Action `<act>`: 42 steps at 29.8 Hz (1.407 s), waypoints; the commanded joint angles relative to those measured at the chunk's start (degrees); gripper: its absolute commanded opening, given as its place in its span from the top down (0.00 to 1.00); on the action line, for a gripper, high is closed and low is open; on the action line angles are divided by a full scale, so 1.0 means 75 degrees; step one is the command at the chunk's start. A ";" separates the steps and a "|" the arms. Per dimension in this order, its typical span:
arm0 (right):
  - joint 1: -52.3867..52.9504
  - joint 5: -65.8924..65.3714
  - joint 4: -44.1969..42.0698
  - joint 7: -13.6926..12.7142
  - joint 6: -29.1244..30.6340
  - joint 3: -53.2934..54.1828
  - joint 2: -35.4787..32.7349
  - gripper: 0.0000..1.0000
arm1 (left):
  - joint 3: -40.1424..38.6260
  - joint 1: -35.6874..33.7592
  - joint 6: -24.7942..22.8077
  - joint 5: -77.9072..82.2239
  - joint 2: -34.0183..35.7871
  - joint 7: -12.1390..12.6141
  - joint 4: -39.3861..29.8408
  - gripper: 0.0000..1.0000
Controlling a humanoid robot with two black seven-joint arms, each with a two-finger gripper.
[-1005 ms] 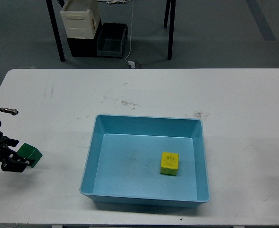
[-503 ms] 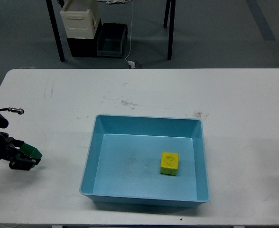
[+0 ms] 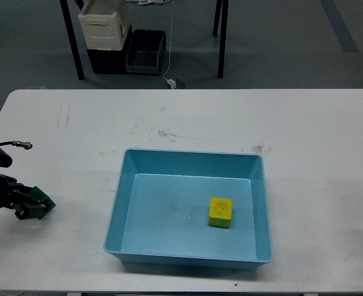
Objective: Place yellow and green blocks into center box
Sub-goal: 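Lower the left gripper onto the green cube and close it, then lift the green cube with the left gripper toward the tub, then lower the green cube into the tub beside the yellow cube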
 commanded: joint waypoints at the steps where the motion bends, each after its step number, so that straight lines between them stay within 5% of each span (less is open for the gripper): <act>1: 0.0000 0.0009 -0.0004 0.0000 -0.0011 0.0004 0.0000 0.00 | 0.0008 0.0008 0.0000 -0.0009 0.0002 0.0000 0.0012 0.57; 6: 0.0000 0.0009 -0.0004 0.0000 -0.0023 0.0004 0.0000 0.00 | -0.0062 -0.0121 0.0000 -0.0126 0.0084 0.0000 0.0023 0.66; 14: -0.0058 0.0009 -0.0004 0.0000 -0.0128 0.0004 0.0000 0.00 | -0.0191 -0.2239 0.0000 -0.1891 0.0399 0.0000 -0.0058 0.70; 22: -0.0164 0.0009 -0.0027 0.0000 -0.0327 -0.0008 0.0000 0.00 | -0.0074 -0.3613 0.0000 -0.3279 0.0881 0.0000 -0.1931 0.70; 33: -0.0175 0.0009 -0.0027 0.0000 -0.0421 -0.0043 0.0000 0.00 | 0.0077 -0.4046 0.0000 -0.0607 -0.1882 0.0000 -0.2414 0.70; 42: -0.0199 0.0009 -0.0039 0.0000 -0.0538 -0.0020 0.0023 0.00 | 0.3546 -0.5922 0.0000 -0.0619 -0.3148 0.0000 -0.2309 0.70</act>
